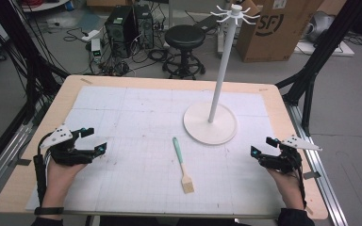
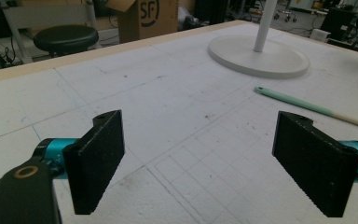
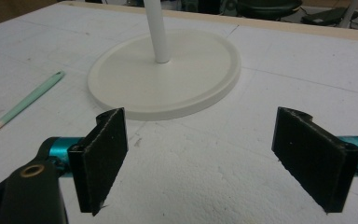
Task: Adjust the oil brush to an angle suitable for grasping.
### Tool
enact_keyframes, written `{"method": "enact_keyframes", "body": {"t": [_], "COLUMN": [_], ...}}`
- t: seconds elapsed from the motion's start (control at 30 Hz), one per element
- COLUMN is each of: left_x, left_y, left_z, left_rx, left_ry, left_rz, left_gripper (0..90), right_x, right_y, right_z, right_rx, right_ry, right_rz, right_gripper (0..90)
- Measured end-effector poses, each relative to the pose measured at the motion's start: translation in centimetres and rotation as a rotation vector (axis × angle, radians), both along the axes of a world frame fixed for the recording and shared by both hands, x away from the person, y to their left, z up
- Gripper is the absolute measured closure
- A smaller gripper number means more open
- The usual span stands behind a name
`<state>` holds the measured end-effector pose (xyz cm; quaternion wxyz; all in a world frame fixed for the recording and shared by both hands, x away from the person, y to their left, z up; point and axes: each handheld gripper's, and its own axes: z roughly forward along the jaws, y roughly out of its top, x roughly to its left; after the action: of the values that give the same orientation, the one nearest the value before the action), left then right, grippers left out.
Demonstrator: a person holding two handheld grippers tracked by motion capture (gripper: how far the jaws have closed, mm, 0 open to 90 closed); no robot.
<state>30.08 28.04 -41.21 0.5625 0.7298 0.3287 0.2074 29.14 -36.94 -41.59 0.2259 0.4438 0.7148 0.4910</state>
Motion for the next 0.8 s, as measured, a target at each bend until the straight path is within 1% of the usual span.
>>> {"method": "enact_keyframes", "body": {"t": [0.33,0.47,0.53,0.7,0.73,0.8], "left_x": [-0.2,-0.4,-0.4,-0.5,-0.5,-0.5], "left_y": [0.2,0.4,0.5,0.5,0.5,0.5], "left_z": [0.1,0.3,0.4,0.4,0.4,0.4], "left_rx": [0.001,-0.006,-0.005,-0.007,-0.004,-0.005], "left_ry": [0.000,-0.006,-0.007,-0.007,-0.008,-0.007], "left_rz": [0.003,0.005,0.004,-0.001,0.000,0.000], "left_gripper": [17.4,17.4,17.4,17.4,17.4,17.4], "right_x": [0.1,0.3,0.4,0.6,0.8,0.9], "right_y": [0.1,0.5,0.6,1.2,1.5,1.7], "right_z": [0.0,0.5,0.5,0.8,0.9,0.9], "right_rx": [-0.002,-0.001,0.001,0.012,0.015,0.017], "right_ry": [-0.001,-0.012,-0.010,-0.014,-0.019,-0.020], "right_rz": [0.002,0.013,0.012,0.038,0.055,0.059], "right_gripper": [17.3,17.4,17.5,20.6,23.0,24.1]}}
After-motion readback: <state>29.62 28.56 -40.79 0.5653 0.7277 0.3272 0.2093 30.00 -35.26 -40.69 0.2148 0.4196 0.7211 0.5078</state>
